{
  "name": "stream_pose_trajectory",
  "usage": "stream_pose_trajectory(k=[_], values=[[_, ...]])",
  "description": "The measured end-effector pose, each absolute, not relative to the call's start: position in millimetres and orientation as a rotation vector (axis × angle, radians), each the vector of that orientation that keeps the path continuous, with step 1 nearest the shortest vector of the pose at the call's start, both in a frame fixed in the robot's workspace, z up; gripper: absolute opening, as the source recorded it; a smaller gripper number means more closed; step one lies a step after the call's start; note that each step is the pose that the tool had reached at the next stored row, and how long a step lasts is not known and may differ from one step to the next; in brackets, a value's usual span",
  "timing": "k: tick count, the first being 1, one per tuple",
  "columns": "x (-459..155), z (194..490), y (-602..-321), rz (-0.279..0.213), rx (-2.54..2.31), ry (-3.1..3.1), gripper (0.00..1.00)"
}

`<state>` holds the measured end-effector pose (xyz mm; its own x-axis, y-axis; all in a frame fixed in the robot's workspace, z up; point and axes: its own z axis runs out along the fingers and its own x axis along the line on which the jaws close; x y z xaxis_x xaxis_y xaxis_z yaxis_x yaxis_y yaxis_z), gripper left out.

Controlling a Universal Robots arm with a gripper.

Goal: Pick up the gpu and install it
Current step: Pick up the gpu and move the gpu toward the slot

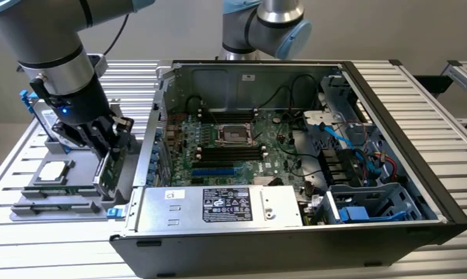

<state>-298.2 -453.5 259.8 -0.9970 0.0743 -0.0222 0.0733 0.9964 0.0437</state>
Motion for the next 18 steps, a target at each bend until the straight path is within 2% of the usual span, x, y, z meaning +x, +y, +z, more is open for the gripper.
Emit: stream_pose_trajectory(k=[18], values=[[-290, 338, -454, 0.067, 0.116, 3.124, 0.27]])
